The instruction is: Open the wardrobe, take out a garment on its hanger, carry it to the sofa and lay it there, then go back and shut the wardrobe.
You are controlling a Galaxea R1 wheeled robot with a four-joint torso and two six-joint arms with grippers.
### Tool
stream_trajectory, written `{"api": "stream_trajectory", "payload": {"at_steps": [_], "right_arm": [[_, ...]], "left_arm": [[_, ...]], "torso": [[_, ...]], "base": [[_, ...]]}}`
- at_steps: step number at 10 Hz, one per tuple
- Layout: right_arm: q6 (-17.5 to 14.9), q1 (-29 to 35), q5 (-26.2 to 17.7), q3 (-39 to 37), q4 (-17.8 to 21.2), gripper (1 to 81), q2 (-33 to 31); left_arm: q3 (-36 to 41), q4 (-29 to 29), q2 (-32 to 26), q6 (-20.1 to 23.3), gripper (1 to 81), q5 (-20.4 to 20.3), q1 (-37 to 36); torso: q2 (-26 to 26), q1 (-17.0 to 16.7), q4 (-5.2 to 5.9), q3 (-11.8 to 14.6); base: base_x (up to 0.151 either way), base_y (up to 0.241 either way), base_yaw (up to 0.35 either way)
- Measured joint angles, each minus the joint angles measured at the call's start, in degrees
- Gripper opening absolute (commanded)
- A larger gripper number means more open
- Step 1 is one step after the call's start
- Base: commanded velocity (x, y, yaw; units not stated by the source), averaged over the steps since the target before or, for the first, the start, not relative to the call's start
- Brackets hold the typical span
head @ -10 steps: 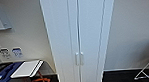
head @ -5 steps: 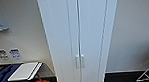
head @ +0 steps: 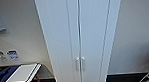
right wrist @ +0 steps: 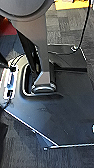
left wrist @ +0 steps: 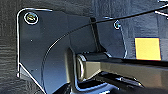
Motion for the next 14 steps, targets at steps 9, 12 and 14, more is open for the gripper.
{"api": "stream_trajectory", "payload": {"at_steps": [9,12,14], "right_arm": [[0.01,0.41,-0.09,0.02,0.0,81.1,-0.04],[0.0,0.6,-0.11,0.96,0.0,81.1,-1.22],[0.0,1.6,-0.3,4.4,0.0,81.1,-3.58]], "left_arm": [[0.0,0.13,0.13,0.0,81.1,-0.05,-0.22],[0.04,0.16,0.0,0.0,81.1,0.01,-0.16],[2.34,0.16,-2.15,-0.02,81.1,0.04,-0.57]], "torso": [[0.02,0.05,0.0,-0.02],[0.02,0.05,0.0,-0.02],[0.02,0.05,0.0,-0.02]], "base": [[0.048,0.0,0.0],[0.0,0.0,0.0],[0.0,0.0,0.0]]}}
